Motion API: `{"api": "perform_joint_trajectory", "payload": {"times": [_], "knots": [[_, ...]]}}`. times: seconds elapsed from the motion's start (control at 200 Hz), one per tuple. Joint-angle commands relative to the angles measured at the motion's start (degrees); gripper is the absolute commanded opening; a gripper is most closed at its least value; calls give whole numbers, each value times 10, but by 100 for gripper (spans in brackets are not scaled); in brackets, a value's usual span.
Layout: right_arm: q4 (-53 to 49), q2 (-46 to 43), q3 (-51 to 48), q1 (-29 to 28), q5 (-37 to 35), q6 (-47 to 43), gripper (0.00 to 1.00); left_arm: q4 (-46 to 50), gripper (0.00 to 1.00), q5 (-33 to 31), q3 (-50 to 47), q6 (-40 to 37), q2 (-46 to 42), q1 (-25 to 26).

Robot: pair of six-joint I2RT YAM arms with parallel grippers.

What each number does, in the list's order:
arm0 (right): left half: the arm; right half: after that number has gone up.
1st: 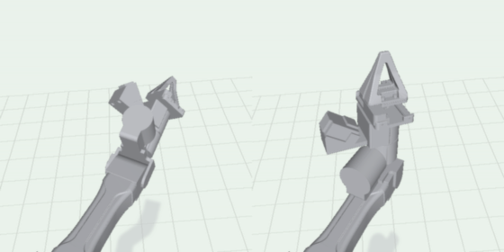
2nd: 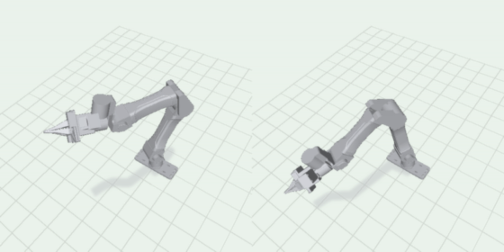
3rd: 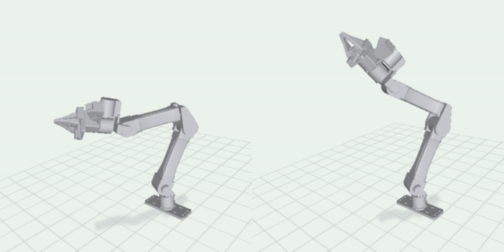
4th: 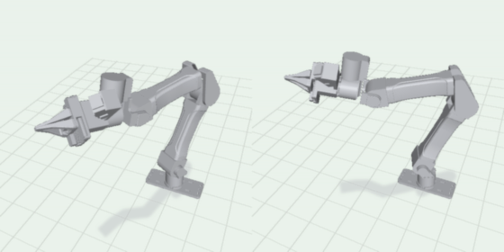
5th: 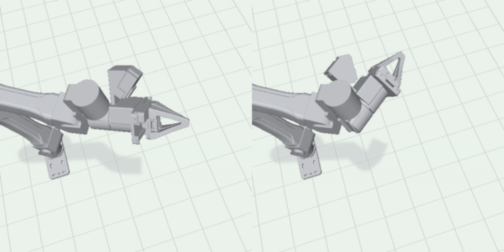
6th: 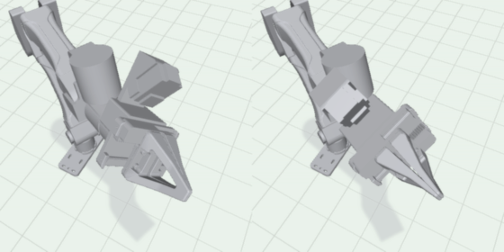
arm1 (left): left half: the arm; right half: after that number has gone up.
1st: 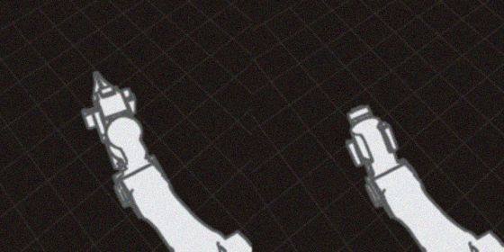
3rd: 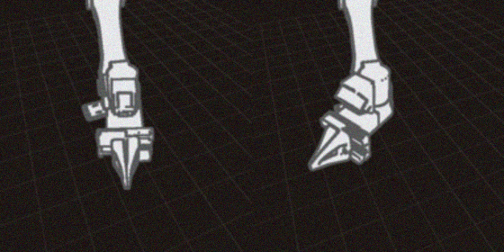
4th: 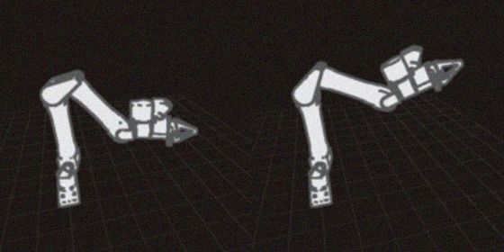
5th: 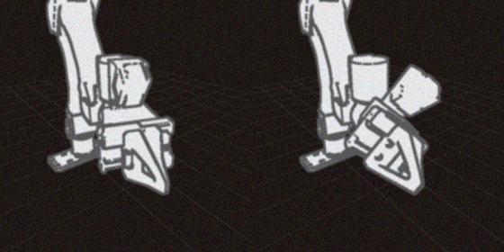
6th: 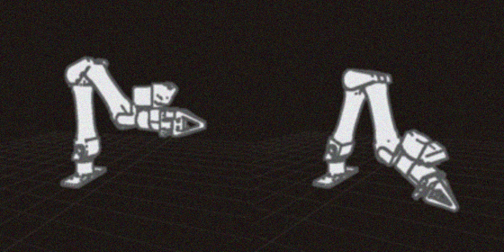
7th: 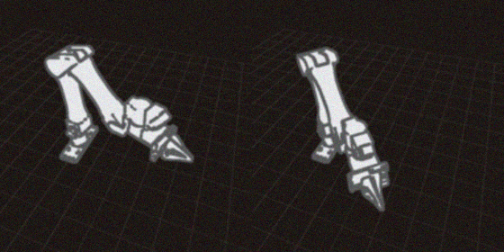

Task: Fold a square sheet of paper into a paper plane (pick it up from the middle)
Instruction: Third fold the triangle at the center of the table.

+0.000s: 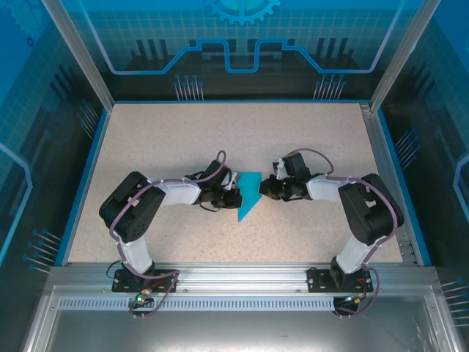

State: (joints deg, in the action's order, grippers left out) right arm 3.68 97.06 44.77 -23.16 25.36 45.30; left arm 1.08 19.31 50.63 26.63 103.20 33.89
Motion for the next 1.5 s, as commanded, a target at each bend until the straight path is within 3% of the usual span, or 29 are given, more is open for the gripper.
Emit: {"api": "perform_joint_trajectory", "payload": {"times": [0.0, 0.345, 0.51, 0.64, 0.705, 0.78, 0.885, 0.98, 1.18, 1.33, 1.495], "knots": [[-9, -7, 19, -25, 21, -12, 12, 47, 6, -16, 3, -14, 17, -2], [15, 56, 26, -57, 7, 1, 12, 50, 6, -17, 3, -15, 16, -2], [-19, 81, 33, -58, -20, -8, 10, 51, 8, -12, 3, -6, 7, -3], [-36, 85, 30, -59, -38, -17, 9, 65, 26, -16, 8, 9, -26, -3], [-41, 84, 29, -60, -41, -19, 9, 86, 29, -29, 12, 7, -47, -3], [-39, 84, 31, -60, -39, -19, 9, 102, 42, -57, 9, 12, -83, -5], [-39, 84, 34, -60, -39, -16, 10, 126, 46, -90, 10, 20, -125, -4], [-40, 84, 32, -61, -44, -15, 9, 120, 43, -57, 9, 39, -149, -3], [-45, 84, 32, -60, -51, -14, 10, -8, 22, 123, -13, 133, -120, 2], [-43, 89, 34, -60, -49, -11, 10, -86, 15, 145, -32, 196, -71, 10], [-46, 91, 36, -60, -48, -13, 10, -137, 15, 170, -35, 223, -23, 10]]}}
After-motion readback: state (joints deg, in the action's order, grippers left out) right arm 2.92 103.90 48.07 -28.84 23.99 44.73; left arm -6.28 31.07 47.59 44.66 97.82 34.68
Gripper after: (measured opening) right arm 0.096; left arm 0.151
